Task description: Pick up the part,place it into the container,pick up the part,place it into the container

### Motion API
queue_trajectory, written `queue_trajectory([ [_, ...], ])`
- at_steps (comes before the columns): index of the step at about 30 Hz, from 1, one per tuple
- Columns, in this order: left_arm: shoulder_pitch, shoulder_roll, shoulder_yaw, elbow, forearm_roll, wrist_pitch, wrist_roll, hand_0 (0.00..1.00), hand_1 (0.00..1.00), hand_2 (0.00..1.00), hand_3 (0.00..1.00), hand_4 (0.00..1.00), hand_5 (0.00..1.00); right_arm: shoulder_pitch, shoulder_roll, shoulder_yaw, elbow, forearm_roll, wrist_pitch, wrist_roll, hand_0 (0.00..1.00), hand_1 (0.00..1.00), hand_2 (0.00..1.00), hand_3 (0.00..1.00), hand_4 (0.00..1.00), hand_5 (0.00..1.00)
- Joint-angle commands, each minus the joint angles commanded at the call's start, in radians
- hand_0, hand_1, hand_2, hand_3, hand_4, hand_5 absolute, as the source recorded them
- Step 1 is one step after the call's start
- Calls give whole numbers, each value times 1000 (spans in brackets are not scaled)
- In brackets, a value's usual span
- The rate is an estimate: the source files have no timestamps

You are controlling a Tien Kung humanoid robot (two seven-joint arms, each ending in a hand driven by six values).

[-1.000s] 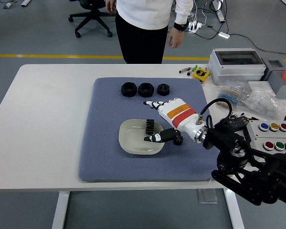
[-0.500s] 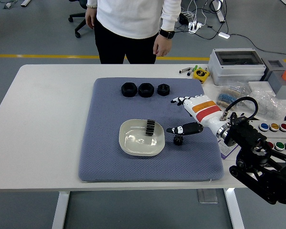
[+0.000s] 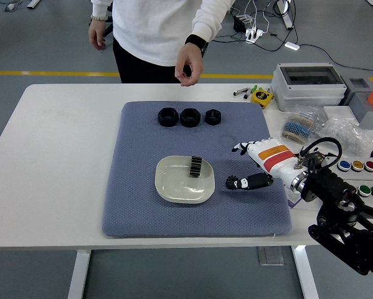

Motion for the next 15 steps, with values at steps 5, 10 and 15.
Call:
queue_trajectory([
  [5,0,0,5,0,2,-1,1,776,719,706,590,654,616,9,18,-27,-27,19,5,30,154,276,617,748,998,708],
  [10,-1,-1,8,0,-5,0,1,777,718,706,590,654,616,11,23,-50,-51,12,11,44,154,278,607,730,998,696],
  [15,-3,-3,9,0,-8,1,0,777,720,704,590,653,616,11,22,-57,-60,-4,11,50,155,280,607,716,998,689],
])
